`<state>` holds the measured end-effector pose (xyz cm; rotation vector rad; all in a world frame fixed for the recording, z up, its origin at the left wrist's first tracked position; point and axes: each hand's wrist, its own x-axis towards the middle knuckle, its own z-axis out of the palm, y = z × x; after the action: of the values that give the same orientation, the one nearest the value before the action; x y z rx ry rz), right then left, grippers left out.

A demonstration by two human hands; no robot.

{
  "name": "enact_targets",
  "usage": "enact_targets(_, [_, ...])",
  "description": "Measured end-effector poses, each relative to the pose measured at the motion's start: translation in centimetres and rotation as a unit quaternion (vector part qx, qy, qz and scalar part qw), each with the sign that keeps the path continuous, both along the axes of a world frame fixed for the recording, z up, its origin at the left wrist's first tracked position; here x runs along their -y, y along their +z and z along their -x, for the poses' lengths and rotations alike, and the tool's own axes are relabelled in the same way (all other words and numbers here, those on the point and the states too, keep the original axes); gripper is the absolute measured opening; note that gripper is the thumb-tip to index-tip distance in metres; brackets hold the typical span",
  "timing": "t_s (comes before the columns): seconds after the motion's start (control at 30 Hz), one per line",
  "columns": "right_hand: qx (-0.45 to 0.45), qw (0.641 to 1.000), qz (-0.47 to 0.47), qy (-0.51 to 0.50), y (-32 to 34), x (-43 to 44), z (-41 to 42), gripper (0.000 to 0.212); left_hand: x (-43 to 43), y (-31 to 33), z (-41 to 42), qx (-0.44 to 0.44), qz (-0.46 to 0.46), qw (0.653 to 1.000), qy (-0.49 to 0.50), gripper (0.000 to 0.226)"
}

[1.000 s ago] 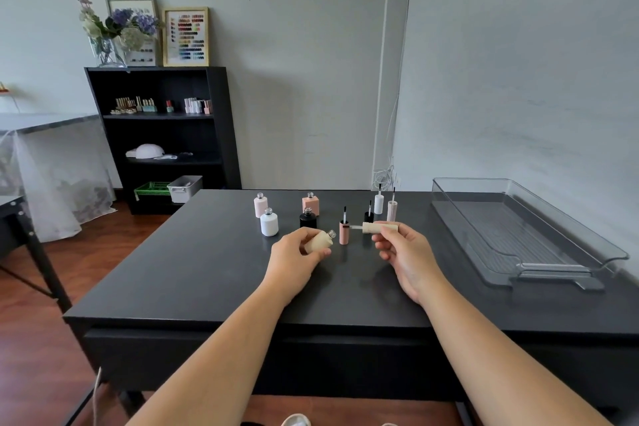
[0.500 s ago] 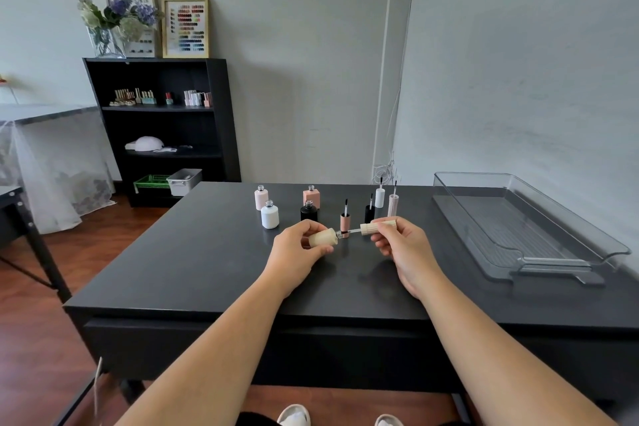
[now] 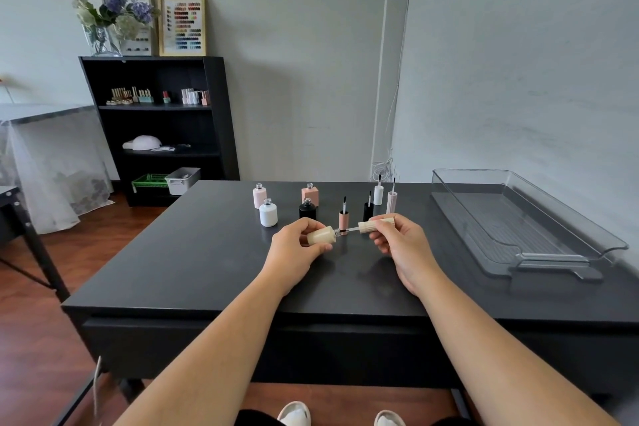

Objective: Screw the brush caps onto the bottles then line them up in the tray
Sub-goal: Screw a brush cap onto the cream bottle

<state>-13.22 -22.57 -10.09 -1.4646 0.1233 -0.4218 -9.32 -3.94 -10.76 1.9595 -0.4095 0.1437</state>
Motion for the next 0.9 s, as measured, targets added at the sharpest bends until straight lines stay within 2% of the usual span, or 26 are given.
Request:
enact_targets(0.17, [0.006,0.999,0.043,0.023,-0.12,-0.02,0.19,0.017,-0.01,-0.06,0.09,0.003,-0.002,1.000,-0.006,0.026])
enact_targets(0.43, [0.003,0.981,0.190,0.038,-0.60,-0.31,0.14,0.009,0.04,0.03,0.22,0.004,-0.017,1.000,-0.013,0.028])
enact_targets(0.6, [-0.002,0.969,0.246,-0.024,-0.54,-0.59,0.15,0.038,-0.03,0.07,0.31,0.005,-0.015,1.000,-0.016,0.028])
enact_targets(0.67, [-0.005,0.965,0.259,-0.032,-0.43,-0.74,0.17,0.033,-0.07,0.08,0.34,0.004,-0.011,1.000,-0.015,0.026])
enact_targets(0.77, [-0.020,0.975,0.222,0.011,-0.33,-0.67,0.16,0.006,-0.09,0.14,0.35,0.002,-0.001,1.000,-0.016,0.025])
enact_targets(0.9, [-0.006,0.966,0.259,0.001,-0.54,-0.56,0.29,0.011,-0.13,0.19,0.33,0.000,-0.001,1.000,-0.014,0.026])
